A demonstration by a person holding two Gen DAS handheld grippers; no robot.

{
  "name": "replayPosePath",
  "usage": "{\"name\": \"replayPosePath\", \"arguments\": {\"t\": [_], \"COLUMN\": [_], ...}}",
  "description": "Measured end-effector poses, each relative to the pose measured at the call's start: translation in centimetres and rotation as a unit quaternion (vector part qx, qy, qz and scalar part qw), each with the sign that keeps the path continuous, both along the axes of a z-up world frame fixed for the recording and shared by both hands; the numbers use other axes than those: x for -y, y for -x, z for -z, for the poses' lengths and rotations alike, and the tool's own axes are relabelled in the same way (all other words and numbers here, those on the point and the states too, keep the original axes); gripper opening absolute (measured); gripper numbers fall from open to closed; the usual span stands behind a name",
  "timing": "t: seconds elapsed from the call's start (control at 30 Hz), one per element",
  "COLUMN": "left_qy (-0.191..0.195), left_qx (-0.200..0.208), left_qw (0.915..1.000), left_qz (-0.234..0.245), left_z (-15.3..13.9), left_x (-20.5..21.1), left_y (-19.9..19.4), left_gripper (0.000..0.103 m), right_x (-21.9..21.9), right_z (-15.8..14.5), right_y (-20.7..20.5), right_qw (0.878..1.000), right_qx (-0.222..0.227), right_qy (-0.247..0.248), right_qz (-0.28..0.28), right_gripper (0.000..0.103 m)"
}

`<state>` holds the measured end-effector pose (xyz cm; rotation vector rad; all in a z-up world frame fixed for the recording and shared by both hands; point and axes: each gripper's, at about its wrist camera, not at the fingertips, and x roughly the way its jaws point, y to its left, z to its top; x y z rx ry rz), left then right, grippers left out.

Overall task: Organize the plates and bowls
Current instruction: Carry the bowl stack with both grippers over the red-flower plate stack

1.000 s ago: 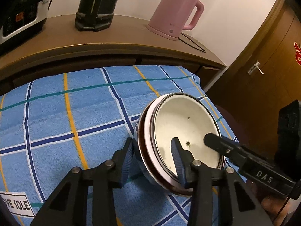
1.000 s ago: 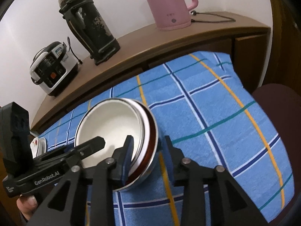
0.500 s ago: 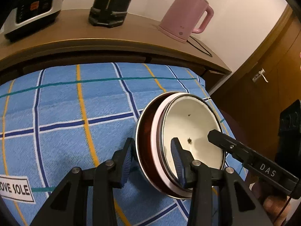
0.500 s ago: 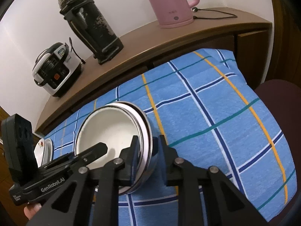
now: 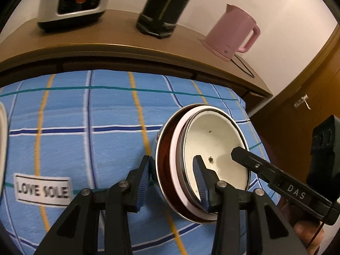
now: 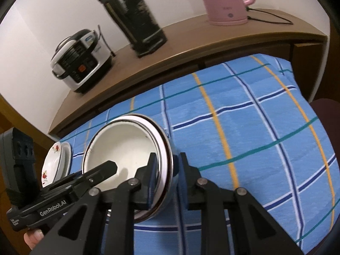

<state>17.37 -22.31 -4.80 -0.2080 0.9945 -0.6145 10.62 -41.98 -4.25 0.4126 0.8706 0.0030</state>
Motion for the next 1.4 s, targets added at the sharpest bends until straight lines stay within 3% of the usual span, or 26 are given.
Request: {"name": "replayPosePath", "arguments": {"t": [0.5,1.4], "left_qy": [0.004,-0.005], "left_qx": [0.029,0.057], "left_qw": [0.9988,0.9951], "left_qz": [-0.04,-0.081], "left_z": [-2.4,-4.5], "left_x": [-5.8,-10.9], "left_y": [1.0,2.1], "left_gripper": [0.043,0.043], "right_x": [-5.4,-11.0], "right_z": [-2.6,-4.7], "right_y": [-0.5,-1.3], "right_qw": [0.999,0.995], "right_qx": [0.032,0.049], "right_qy": [0.009,0.028], "right_qz": [-0.042,-0.087], "right_gripper": [0.02,0.02]}}
